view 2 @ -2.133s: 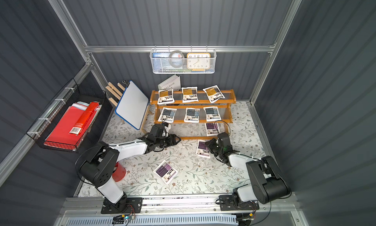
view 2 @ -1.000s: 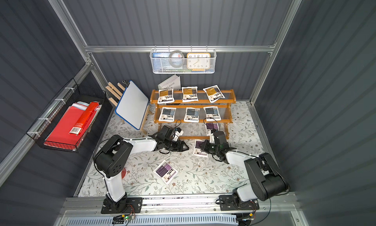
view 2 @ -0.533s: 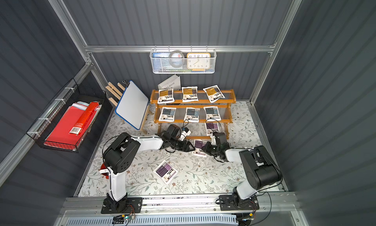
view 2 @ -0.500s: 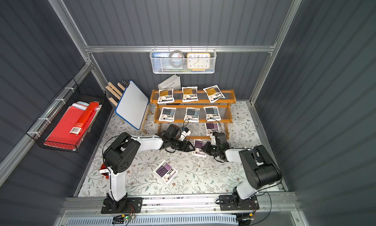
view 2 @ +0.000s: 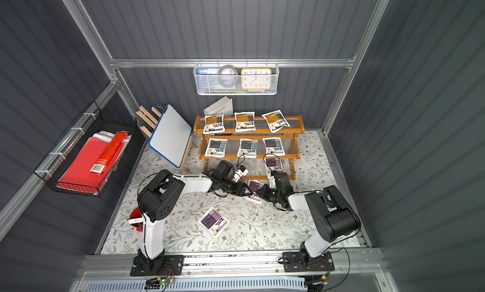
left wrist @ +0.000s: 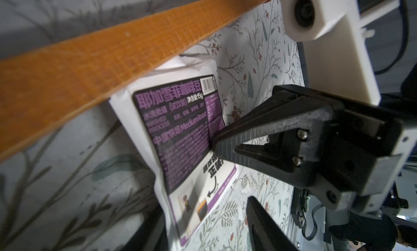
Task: Place the bagged coffee beans on the shelf by color
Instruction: Pick up the bagged coffee beans at the center of the board.
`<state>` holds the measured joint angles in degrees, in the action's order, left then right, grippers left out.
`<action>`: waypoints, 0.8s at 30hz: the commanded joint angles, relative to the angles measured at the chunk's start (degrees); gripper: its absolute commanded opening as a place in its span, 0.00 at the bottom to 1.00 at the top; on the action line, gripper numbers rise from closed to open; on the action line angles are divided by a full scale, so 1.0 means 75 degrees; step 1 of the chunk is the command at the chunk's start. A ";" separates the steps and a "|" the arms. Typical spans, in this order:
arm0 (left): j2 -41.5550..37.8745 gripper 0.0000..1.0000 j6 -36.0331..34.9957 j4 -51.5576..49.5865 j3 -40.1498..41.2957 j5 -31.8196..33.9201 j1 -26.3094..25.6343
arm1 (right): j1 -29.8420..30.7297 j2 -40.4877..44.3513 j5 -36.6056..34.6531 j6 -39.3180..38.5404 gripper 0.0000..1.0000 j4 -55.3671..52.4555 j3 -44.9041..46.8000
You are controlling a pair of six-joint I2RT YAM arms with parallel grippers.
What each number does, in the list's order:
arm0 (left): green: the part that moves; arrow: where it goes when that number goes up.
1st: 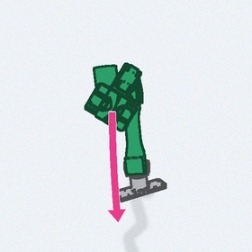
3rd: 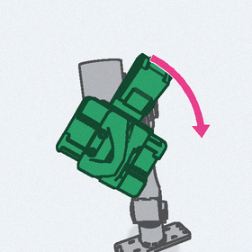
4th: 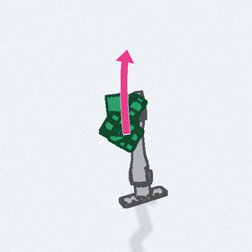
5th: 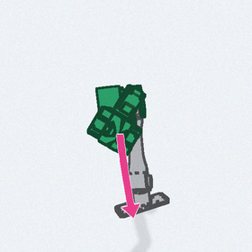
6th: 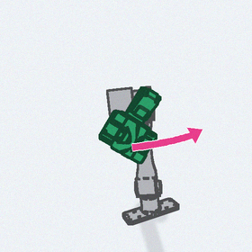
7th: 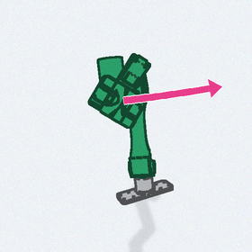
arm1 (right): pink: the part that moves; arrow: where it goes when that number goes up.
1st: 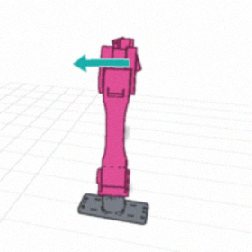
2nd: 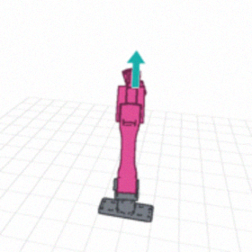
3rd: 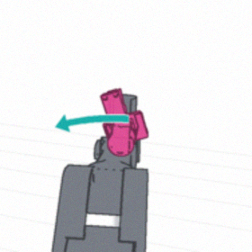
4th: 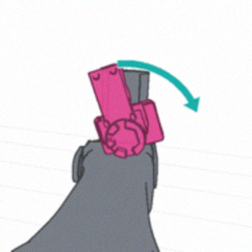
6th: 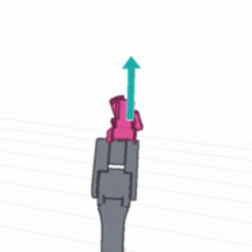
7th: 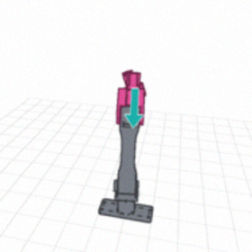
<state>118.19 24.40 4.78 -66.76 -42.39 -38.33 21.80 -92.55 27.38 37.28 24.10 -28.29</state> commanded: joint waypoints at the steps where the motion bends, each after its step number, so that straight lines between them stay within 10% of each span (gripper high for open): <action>1: 0.0504 0.31 -0.0136 -0.0733 0.0129 0.0119 -0.0037 | 0.0070 -0.0010 -0.0016 0.0010 0.07 -0.0378 -0.0026; 6: 0.0536 0.01 -0.0240 -0.0800 0.0123 -0.0003 -0.0064 | 0.0069 0.0234 -0.0064 -0.0080 0.07 -0.0514 -0.0016; 24: -0.3035 0.00 0.0833 0.0473 0.1878 0.2380 0.0367 | 0.0069 0.2801 -0.1006 0.0407 0.47 -0.0057 0.0608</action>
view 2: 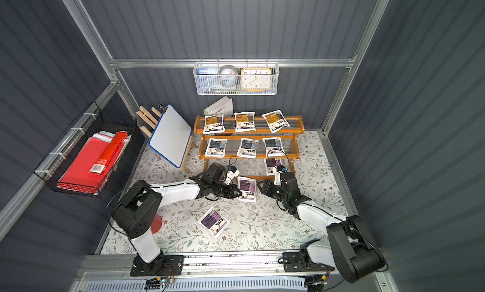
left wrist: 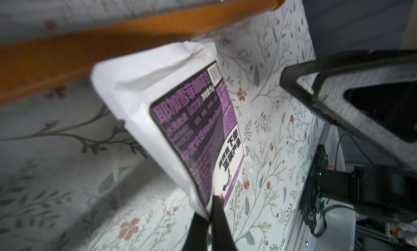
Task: Place the bagged coffee beans on the shelf by color
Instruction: Pick up the bagged coffee beans at the center of the board.
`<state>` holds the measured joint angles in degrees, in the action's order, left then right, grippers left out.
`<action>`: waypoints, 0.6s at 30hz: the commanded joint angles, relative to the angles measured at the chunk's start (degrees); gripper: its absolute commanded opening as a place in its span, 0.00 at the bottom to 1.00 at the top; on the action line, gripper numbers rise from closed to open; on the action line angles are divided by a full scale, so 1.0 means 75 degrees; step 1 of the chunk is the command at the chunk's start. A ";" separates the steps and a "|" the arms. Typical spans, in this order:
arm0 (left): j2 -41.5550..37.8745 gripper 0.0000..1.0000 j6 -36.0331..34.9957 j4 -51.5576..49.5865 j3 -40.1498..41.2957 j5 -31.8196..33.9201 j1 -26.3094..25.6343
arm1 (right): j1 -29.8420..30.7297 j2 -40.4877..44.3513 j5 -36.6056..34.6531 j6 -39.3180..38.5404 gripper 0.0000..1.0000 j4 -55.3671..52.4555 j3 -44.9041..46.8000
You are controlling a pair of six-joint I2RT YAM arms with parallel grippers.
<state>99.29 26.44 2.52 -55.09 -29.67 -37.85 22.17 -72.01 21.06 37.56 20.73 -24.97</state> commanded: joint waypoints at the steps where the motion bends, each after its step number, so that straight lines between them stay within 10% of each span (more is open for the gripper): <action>1: -0.0623 0.00 0.0841 0.1227 0.0506 0.0636 0.0468 | 0.0020 0.0053 -0.0111 0.0539 0.48 0.0607 0.0211; 18: 0.0449 0.00 0.3354 0.4691 0.0755 -0.0342 0.1041 | 0.0590 -0.2031 -0.0025 0.3007 0.46 0.4747 0.0068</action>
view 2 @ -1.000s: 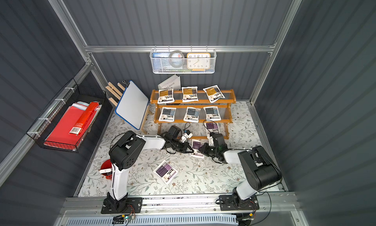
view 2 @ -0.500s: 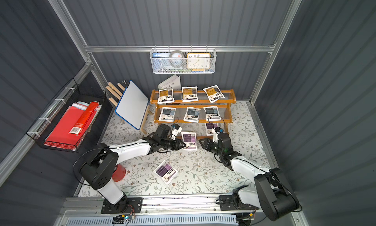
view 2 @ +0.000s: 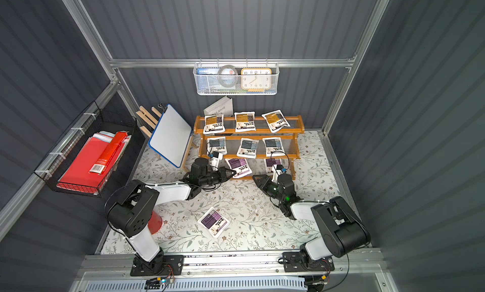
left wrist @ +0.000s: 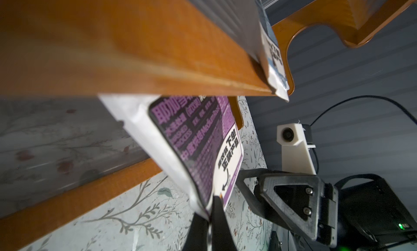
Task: Place the bagged coffee beans on the shelf by color
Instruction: Pick up the bagged coffee beans at the center of the board.
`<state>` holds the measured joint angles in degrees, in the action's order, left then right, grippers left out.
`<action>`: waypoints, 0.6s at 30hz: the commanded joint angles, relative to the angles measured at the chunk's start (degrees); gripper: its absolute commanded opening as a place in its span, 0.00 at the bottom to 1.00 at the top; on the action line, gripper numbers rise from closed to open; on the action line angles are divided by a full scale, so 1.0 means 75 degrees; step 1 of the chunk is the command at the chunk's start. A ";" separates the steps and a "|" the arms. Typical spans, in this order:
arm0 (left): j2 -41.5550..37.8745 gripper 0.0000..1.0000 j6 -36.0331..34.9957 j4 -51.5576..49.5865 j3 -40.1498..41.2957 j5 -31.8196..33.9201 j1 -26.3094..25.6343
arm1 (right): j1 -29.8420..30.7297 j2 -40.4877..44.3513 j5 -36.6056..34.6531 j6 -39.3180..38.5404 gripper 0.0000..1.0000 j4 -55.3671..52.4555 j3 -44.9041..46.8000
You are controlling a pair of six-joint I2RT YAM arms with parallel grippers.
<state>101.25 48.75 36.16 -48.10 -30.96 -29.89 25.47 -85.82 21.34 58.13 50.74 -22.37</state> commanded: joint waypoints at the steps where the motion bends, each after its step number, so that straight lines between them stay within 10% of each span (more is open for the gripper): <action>1: 0.0181 0.00 0.0390 0.0226 -0.0154 -0.0172 -0.0030 | 0.0205 -0.0266 -0.0068 0.0276 0.46 0.0787 -0.0336; 12: 0.0134 0.00 0.0095 -0.0236 -0.0321 -0.0253 -0.0169 | 0.0640 -0.1185 -0.0208 0.0530 0.39 0.1446 -0.0950; 18: 0.0028 0.00 -0.0237 -0.0845 -0.0378 -0.0382 -0.0175 | 0.0642 -0.1586 -0.0324 0.0808 0.15 0.2187 -0.1060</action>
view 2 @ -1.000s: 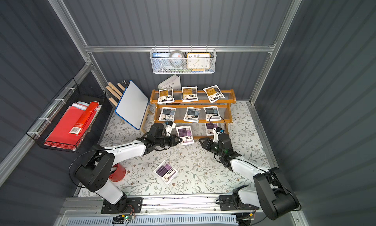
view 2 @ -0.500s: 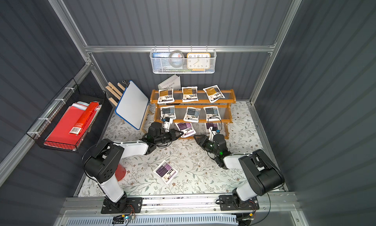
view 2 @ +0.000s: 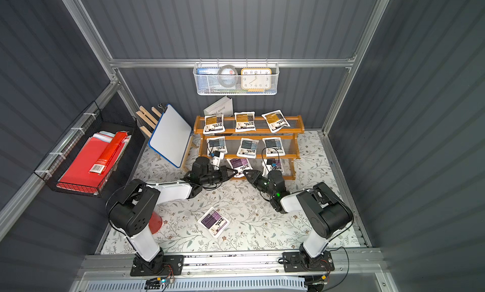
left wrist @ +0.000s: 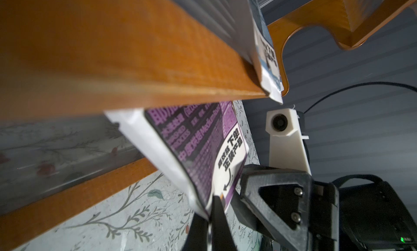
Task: Place the bagged coffee beans on the shelf by color
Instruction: Pick up the bagged coffee beans at the center of the board, then place the bagged coffee beans on the shelf.
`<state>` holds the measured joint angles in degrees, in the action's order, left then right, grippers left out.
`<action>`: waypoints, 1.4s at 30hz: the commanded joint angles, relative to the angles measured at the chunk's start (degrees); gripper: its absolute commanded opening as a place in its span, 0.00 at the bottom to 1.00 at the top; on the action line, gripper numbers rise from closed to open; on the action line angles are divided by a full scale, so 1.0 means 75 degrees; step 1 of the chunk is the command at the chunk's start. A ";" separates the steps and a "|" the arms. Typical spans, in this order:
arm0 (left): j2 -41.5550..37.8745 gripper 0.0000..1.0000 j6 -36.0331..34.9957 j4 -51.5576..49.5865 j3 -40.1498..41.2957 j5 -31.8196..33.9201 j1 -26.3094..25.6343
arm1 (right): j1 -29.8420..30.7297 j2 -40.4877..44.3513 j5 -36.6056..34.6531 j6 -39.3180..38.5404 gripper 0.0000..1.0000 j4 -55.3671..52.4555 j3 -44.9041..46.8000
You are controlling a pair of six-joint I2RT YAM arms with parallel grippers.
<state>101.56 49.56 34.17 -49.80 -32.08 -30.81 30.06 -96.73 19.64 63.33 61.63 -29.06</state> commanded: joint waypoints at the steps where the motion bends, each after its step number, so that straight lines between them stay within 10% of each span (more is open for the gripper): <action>1: -0.0037 0.00 -0.0405 -0.0716 -0.0168 -0.0218 -0.0053 | 0.0040 -0.0163 -0.0094 0.0123 0.09 0.0791 -0.0158; 4: -0.0205 0.00 -0.0574 -0.1048 -0.0180 -0.0058 -0.0052 | 0.0084 -0.0147 -0.0167 0.0072 0.00 0.0767 -0.0101; 11: -0.1162 0.52 -0.0944 -0.1926 -0.0018 0.1093 0.0027 | 0.0104 -0.0084 -0.0957 0.0043 0.00 0.0656 0.0260; 19: -0.2537 0.53 -0.0970 -0.2646 0.0543 0.2678 0.0053 | 0.0102 -0.0848 -0.1548 0.0468 0.00 0.1174 0.0016; 33: -0.3250 0.54 -0.1023 -0.3220 0.0814 0.3041 0.0214 | 0.0102 -0.1970 -0.2472 0.1130 0.01 0.1428 -0.0610; 42: -0.3422 0.57 -0.1458 -0.4059 0.1106 0.3257 0.0274 | 0.0064 -0.1848 -0.1529 0.1049 0.53 0.0715 -0.0563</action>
<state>78.13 41.10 7.66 -42.85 -9.06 -29.23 30.70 -111.98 5.06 72.60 69.34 -33.43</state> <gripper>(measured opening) 0.565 0.515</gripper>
